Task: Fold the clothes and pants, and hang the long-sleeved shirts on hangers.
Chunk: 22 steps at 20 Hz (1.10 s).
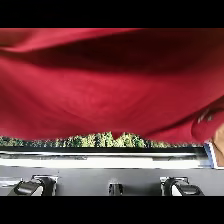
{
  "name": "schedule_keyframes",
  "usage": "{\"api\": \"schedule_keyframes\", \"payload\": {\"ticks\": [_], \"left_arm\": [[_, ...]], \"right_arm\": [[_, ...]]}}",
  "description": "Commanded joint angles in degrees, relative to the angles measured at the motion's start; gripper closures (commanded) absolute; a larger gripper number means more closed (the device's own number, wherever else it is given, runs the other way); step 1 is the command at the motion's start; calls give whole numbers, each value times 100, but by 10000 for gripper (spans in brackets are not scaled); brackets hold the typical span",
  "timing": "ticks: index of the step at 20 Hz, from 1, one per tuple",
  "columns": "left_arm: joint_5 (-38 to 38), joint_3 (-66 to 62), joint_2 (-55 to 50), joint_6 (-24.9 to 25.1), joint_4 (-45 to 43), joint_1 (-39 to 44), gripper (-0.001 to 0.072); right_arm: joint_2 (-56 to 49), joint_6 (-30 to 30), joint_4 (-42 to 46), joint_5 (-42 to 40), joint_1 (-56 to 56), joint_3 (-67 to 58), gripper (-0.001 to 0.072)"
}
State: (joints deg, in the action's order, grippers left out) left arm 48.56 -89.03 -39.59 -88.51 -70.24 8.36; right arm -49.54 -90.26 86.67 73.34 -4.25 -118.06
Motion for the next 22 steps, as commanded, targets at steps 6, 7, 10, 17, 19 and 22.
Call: {"api": "schedule_keyframes", "payload": {"ticks": [6,7,10,17,19,22], "left_arm": [[-1416,3213,-1937,-970,-4,-184,684],[-1471,3147,-2341,-1108,70,-254,684],[-1615,2977,-3268,-1119,400,-291,683],[-1062,2957,-4044,-1115,837,-343,513],[348,2643,-4030,-463,831,-754,37],[2881,2146,-4022,831,831,-2061,40]], "right_arm": [[-2546,-1056,-315,-1958,0,2184,674],[-2920,-1510,-564,-2243,0,2184,674],[-3829,-2186,-1694,-2323,20,2184,674],[-4822,-2157,-2240,-1438,321,2181,572],[-4677,-1784,-2256,-966,-4,1991,100],[-4341,-927,-1687,723,-997,1744,68]]}}
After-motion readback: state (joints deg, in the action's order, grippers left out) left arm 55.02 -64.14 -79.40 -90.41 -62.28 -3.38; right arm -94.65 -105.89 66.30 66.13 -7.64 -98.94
